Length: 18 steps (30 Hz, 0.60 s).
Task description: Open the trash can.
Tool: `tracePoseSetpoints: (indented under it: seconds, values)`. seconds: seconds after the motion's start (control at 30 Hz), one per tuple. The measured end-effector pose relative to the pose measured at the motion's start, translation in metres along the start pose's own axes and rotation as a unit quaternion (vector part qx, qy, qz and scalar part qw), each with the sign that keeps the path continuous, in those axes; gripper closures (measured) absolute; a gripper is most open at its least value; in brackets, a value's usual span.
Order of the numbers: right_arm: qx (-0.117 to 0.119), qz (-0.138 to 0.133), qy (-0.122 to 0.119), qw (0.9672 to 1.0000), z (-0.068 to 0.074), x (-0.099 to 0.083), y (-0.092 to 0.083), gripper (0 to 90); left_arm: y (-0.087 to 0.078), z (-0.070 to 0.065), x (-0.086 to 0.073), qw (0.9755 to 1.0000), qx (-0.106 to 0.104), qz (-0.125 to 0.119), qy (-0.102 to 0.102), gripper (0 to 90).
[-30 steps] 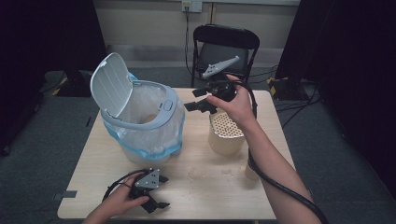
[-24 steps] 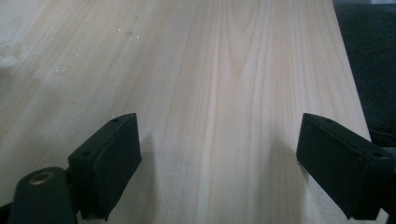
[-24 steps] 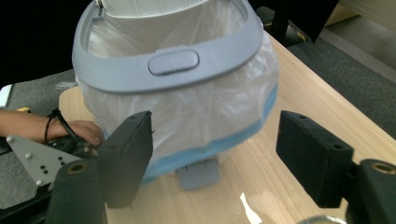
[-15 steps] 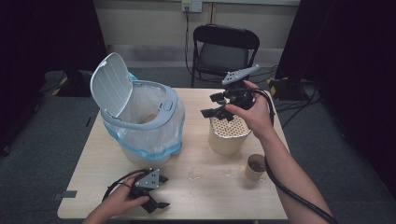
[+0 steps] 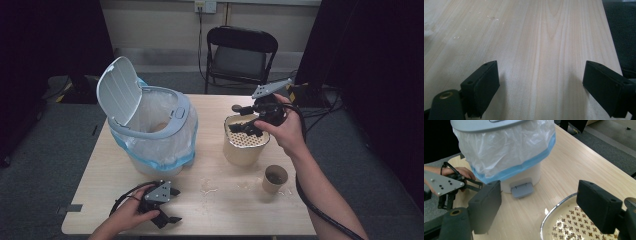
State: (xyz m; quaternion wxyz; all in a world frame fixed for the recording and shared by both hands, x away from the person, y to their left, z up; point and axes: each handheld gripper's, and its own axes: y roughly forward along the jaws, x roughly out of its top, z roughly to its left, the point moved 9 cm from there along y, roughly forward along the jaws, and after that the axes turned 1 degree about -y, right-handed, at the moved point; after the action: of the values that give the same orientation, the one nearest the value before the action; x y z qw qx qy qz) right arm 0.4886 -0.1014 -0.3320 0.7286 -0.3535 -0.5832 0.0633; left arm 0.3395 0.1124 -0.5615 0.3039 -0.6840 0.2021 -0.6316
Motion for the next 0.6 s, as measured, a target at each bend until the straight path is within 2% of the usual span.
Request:
tracePoseSetpoints:
  seconds: [0.6]
  values:
    - [-0.009,-0.007,0.013,0.9998,-0.005,-0.027,-0.019,20.3,0.000,0.000,0.000,1.0000,0.001,0.004,0.001,13.1]
